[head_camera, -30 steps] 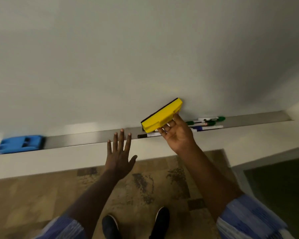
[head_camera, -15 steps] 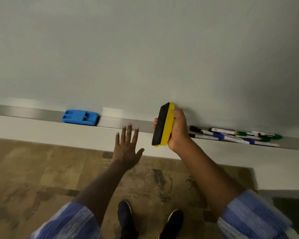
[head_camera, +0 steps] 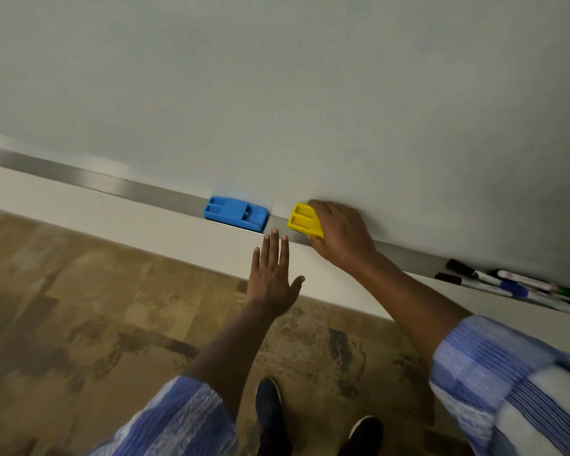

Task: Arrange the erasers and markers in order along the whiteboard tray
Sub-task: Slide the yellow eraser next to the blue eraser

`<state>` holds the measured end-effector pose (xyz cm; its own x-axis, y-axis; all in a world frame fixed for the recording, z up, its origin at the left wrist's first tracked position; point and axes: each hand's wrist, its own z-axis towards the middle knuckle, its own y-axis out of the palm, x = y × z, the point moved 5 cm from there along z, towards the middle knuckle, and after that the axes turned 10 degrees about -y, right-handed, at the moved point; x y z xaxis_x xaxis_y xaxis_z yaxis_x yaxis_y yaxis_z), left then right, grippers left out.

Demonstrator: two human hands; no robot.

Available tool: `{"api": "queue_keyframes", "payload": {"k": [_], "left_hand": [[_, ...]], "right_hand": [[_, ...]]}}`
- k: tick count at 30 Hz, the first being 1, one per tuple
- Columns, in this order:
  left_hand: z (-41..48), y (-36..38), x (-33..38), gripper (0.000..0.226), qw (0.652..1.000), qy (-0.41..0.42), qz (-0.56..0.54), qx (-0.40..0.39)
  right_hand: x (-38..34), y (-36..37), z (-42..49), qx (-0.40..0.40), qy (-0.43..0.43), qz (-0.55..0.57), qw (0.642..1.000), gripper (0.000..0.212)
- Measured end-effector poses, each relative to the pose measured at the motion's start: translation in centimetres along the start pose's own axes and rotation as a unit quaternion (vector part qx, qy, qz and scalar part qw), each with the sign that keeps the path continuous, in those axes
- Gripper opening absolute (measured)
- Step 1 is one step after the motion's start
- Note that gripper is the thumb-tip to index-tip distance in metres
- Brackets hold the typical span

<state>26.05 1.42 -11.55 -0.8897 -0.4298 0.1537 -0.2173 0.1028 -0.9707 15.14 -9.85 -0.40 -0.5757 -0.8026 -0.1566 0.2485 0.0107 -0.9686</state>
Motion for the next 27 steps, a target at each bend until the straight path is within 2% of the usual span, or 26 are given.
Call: {"api": "queue_keyframes", "payload": {"k": [4, 9, 14, 19, 24, 27], "left_hand": [[0.3, -0.2, -2.1, 0.091, 1.0, -0.011, 0.003, 0.003], [0.7, -0.1, -3.8, 0.09, 1.0, 0.014, 0.018, 0.005], [0.5, -0.1, -4.7, 0.087, 0.999, 0.03, 0.018, 0.026], [0.5, -0.4, -5.4, 0.086, 0.999, 0.02, 0.002, 0.028], [0.8, -0.7, -6.0, 0.085, 0.999, 0.02, 0.009, 0.03], [0.8, -0.8, -5.9, 0.085, 0.999, 0.022, 0.013, 0.028]], "right_hand": [[-1.5, 2.4, 0.7, -0.041, 0.02, -0.018, 0.999, 0.061], [-2.8, 4.4, 1.7, -0.06, 0.029, -0.031, 0.997, 0.056], [-4.2, 5.4, 3.3, -0.06, 0.0, -0.032, 0.998, 0.053], [-5.0, 6.0, 3.6, -0.038, -0.012, -0.055, 0.998, 0.037], [-4.6, 6.3, 3.3, -0.023, -0.003, -0.107, 0.994, 0.035], [-4.4, 6.7, 3.2, -0.028, 0.012, -0.087, 0.996, 0.038]]}}
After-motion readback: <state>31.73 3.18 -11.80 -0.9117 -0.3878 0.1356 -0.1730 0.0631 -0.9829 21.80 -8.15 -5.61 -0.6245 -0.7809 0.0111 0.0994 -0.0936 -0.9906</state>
